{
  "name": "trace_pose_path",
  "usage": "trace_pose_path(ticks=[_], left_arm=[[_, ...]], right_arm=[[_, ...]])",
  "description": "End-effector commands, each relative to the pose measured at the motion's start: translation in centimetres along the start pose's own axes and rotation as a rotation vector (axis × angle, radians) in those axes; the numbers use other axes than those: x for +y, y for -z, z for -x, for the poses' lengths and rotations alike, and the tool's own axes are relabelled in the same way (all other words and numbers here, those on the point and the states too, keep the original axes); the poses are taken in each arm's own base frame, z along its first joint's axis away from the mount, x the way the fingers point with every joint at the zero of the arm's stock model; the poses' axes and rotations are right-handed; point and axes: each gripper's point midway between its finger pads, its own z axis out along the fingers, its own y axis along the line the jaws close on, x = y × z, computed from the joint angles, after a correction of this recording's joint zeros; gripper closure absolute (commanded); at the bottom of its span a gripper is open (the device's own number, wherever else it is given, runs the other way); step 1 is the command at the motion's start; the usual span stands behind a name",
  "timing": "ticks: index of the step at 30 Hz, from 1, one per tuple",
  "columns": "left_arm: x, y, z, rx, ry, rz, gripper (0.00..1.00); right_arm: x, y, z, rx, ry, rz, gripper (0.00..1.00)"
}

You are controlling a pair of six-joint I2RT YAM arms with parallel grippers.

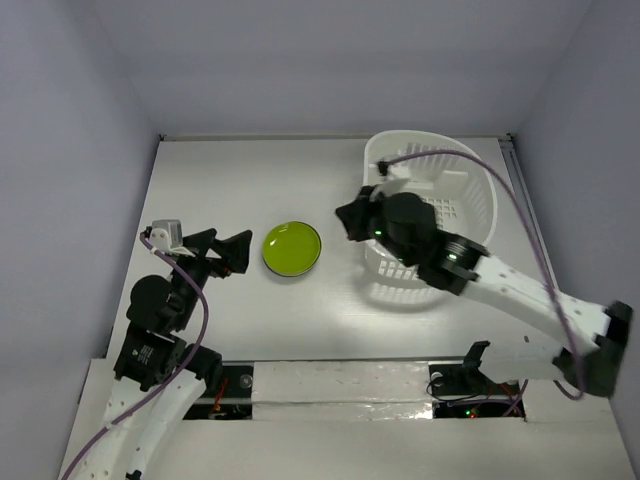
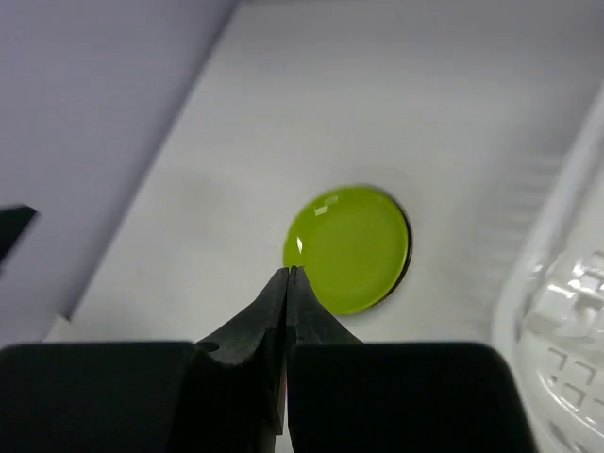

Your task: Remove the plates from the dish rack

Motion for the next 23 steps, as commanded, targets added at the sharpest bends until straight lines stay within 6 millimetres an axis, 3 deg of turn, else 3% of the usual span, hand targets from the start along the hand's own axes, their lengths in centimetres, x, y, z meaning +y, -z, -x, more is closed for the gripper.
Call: trace_pose_path(ticks=[1, 2, 4, 5, 6, 7, 8, 10, 11, 12, 14, 16, 23], left_arm=[[-1.0, 0.4, 2.8, -0.083, 0.013, -0.019, 0.07], [-0.9, 0.4, 2.9, -0.088, 0.018, -0.015, 0.06], [-1.1, 0.5, 3.4, -0.101, 0.025, -0.015, 0.06], [-1.1, 0.6, 3.7, -0.109, 0.028, -0.014, 0.05], [-1.1, 0.7, 3.9, -0.116, 0.028, -0.013, 0.05], [-1.1, 0.8, 4.6, -0.132, 0.03, -0.004, 0.04], [-1.1, 0.9, 4.9, -0.138, 0.029, 0.005, 0.04], [-1.0, 1.3, 6.1, -0.162, 0.02, 0.023, 0.04], [-0.6, 1.5, 6.4, -0.169, 0.017, 0.049, 0.03], [-0.5, 1.6, 6.6, -0.172, 0.012, 0.06, 0.03], [-0.1, 2.0, 7.5, -0.192, -0.005, 0.091, 0.03], [0.1, 2.5, 8.1, -0.206, -0.011, 0.104, 0.03], [0.8, 2.7, 7.1, -0.19, -0.007, 0.129, 0.02]], right_arm=[[-3.2, 7.0, 7.8, -0.304, -0.054, -0.073, 1.0], [-4.6, 8.5, 8.6, -0.355, -0.068, -0.121, 1.0], [-7.1, 10.9, 8.4, -0.402, -0.08, -0.177, 0.98], [-8.9, 14.2, 10.1, -0.49, -0.128, -0.21, 0.93], [-9.9, 15.6, 10.3, -0.521, -0.145, -0.227, 0.88], [-11.9, 18.0, 10.4, -0.574, -0.183, -0.268, 0.74], [-12.8, 19.1, 10.4, -0.599, -0.208, -0.286, 0.65], [-14.7, 20.5, 9.6, -0.63, -0.255, -0.33, 0.43], [-16.2, 21.4, 9.1, -0.641, -0.266, -0.392, 0.25], [-17.0, 22.5, 9.1, -0.663, -0.294, -0.404, 0.18], [-18.1, 23.0, 8.2, -0.657, -0.311, -0.445, 0.1], [-18.4, 23.3, 8.1, -0.659, -0.309, -0.448, 0.1], [-17.0, 21.1, 7.8, -0.608, -0.232, -0.429, 0.09]])
